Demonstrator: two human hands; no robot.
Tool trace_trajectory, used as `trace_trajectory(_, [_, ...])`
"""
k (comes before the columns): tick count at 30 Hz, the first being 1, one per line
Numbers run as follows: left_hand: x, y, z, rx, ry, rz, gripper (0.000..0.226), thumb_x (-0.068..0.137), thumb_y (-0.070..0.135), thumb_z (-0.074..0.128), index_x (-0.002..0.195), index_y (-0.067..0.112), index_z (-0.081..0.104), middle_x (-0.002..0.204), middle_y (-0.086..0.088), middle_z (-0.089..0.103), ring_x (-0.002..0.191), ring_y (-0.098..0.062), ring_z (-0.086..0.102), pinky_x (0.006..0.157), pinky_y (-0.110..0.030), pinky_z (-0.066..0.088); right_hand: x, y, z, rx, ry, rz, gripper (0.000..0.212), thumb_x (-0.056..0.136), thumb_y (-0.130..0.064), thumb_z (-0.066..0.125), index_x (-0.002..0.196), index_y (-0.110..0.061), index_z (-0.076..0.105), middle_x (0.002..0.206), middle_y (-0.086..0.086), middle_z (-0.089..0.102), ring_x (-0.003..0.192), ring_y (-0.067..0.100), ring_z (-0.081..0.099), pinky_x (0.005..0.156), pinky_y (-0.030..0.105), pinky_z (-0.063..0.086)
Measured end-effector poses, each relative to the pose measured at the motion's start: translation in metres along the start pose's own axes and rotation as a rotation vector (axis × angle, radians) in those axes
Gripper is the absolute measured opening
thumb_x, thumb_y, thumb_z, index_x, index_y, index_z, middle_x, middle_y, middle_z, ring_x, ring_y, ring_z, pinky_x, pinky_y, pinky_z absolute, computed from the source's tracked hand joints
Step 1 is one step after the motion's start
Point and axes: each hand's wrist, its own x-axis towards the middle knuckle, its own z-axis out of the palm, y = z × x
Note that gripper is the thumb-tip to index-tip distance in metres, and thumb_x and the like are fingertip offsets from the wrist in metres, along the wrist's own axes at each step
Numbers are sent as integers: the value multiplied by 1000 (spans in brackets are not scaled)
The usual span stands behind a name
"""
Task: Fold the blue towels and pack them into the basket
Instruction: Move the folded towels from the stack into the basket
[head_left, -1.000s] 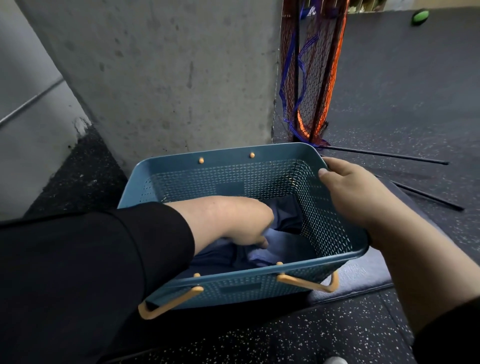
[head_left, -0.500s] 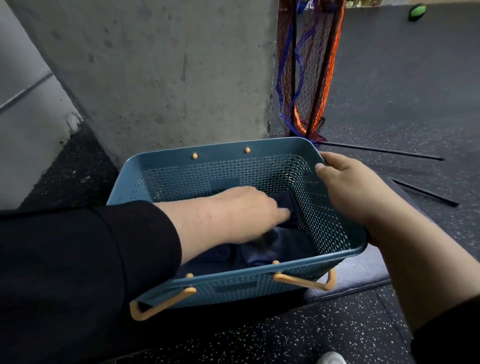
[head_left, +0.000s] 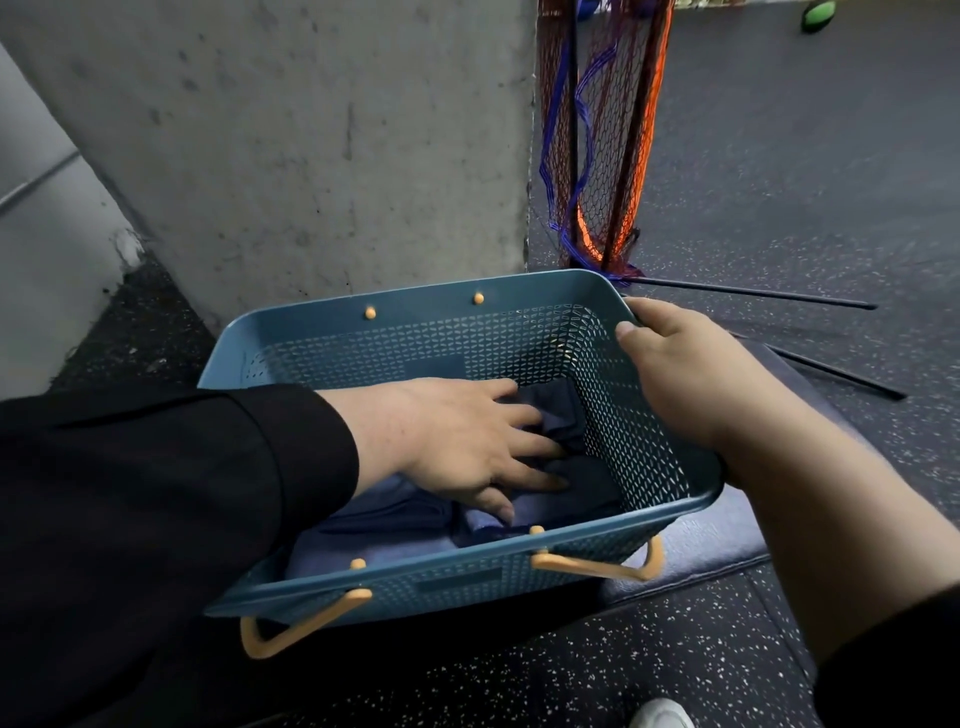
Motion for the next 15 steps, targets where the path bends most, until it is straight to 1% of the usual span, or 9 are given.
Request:
trace_trajectory(4, [2,4,6,5,-16,-28,67,100,68,20,157,32,27,156,6,38,132,-27,39,103,-48,34,1,0,0,-3,1,-3,30,105,-23,41,122,-21,65,104,3,73,98,27,66,94,49,52])
trace_trajectory(6, [2,6,5,-7,-15,-41,67,100,67,22,156,32,28,156,5,39,130,-27,41,102,-48,35,1,0,0,-9,1,-4,30,105,-22,40,122,-19,65,104,3,73,98,28,66,93,49,52])
trace_trajectory(8, [1,6,0,-23,3,-44,65,100,67,26,154,31,34,154,3,41,127,-27,44,98,-46,39,1,0,0,-10,1,-5,30,105,-23,40,121,-19,65,103,3,73,97,28,67,93,49,53])
trace_trajectory(10, [-2,3,-5,-53,73,-50,62,100,66,32,148,28,44,151,-1,44,123,-27,48,93,-43,42,1,0,0,-9,-1,-5,29,105,-23,41,120,-19,65,102,3,73,97,28,67,93,50,53])
trace_trajectory(11, [-4,1,-8,-75,124,-67,58,101,62,36,145,28,48,148,-3,46,120,-27,51,91,-42,44,1,-1,0,-6,-2,-3,30,105,-23,41,120,-20,65,102,3,73,97,28,67,93,49,53])
trace_trajectory(13, [-8,-1,-10,-110,214,-106,44,104,48,41,141,27,52,142,-6,50,114,-28,54,86,-42,47,1,-1,0,-7,-4,5,30,105,-23,40,122,-21,65,104,3,73,98,28,67,93,49,53])
trace_trajectory(14, [-9,-2,-8,-113,213,-112,42,105,42,41,142,28,51,143,-5,51,115,-27,55,86,-43,47,1,-1,0,-10,-4,6,30,105,-23,40,122,-21,65,104,4,73,98,28,67,93,50,52])
trace_trajectory(15, [-9,-2,-5,-115,182,-107,43,105,41,40,145,27,48,145,-2,50,120,-25,54,87,-43,47,1,-1,0,-13,-6,6,30,105,-23,40,122,-20,65,104,4,72,98,29,67,93,50,52])
